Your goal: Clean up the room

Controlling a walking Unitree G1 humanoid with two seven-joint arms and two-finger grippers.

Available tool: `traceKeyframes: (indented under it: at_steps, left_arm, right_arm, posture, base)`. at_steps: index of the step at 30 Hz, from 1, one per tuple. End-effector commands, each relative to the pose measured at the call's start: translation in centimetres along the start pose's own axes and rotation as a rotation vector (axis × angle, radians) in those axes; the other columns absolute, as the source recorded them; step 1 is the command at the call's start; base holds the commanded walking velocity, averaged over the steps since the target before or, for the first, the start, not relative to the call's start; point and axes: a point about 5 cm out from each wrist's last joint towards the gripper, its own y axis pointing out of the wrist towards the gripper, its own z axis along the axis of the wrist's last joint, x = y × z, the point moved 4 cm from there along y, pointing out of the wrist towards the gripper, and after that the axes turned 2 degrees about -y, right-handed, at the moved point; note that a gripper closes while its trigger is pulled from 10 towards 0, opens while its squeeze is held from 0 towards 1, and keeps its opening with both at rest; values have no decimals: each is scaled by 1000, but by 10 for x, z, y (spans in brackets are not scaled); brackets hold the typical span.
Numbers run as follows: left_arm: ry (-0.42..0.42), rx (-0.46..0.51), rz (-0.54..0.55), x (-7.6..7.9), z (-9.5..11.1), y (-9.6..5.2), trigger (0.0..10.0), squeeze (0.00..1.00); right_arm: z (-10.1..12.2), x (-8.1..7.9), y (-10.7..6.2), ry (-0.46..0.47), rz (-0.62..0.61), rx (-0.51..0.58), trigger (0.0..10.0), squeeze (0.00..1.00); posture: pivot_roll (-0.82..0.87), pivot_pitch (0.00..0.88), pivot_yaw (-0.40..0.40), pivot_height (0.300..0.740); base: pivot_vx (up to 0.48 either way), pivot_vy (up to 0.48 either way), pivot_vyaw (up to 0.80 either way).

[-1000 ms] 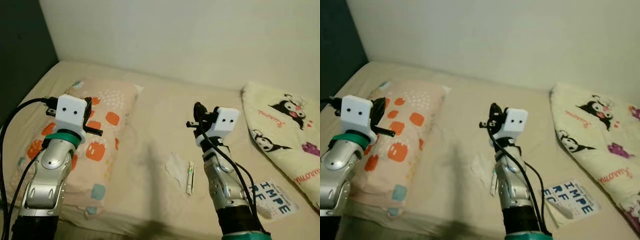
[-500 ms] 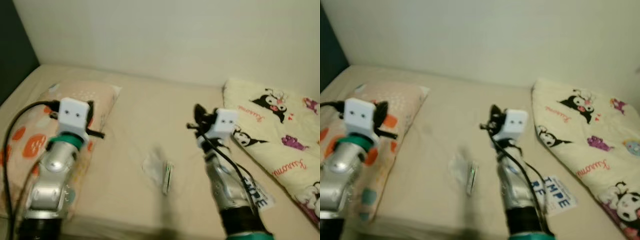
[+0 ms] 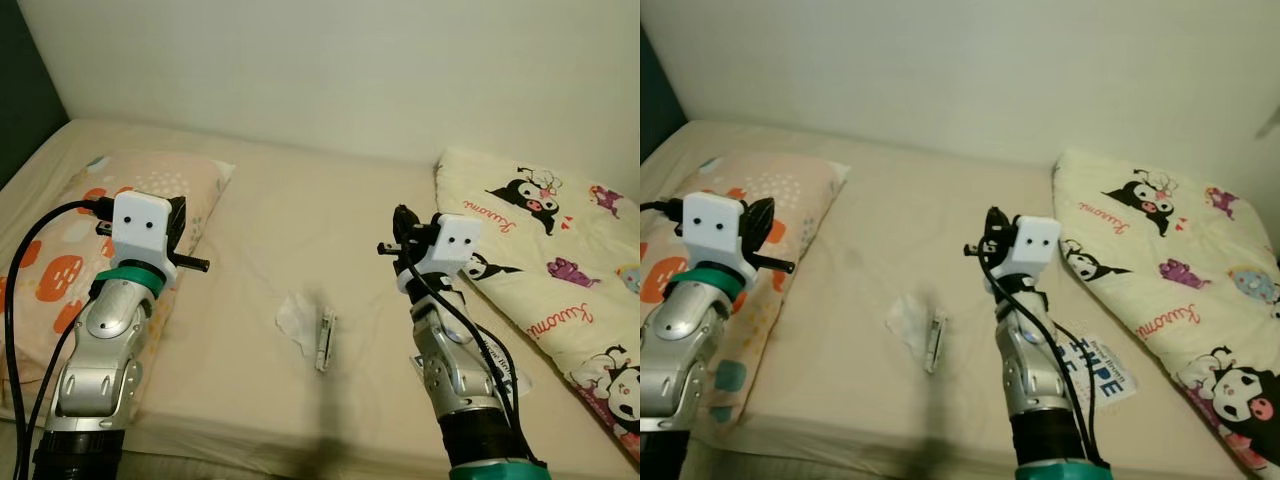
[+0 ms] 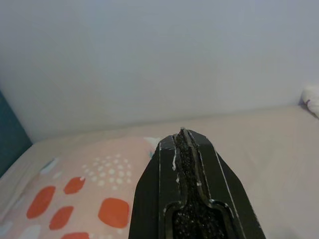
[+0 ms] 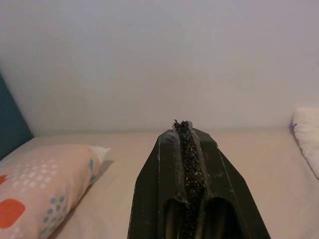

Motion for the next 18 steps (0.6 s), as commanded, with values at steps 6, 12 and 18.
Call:
traceKeyframes:
  at_steps: [6, 12, 18]
  left_arm:
    - [33, -35, -6, 0, -8, -2, 10000, 0]
    - [-5, -61, -73, 8, -13, -4, 10000, 0]
    - [12, -93, -133, 17, -20, -7, 10000, 0]
  right_arm:
    - [-6, 0, -3, 5, -8, -18, 10000, 0]
    - [-7, 0, -3, -6, -7, -18, 10000, 0]
    - [-14, 1, -6, -11, -11, -44, 10000, 0]
  posture:
    - [142, 66, -38, 725]
    - [142, 66, -38, 725]
    - [140, 71, -39, 725]
  base:
    - [0, 0, 0]
    - [0, 0, 0]
    - [0, 0, 0]
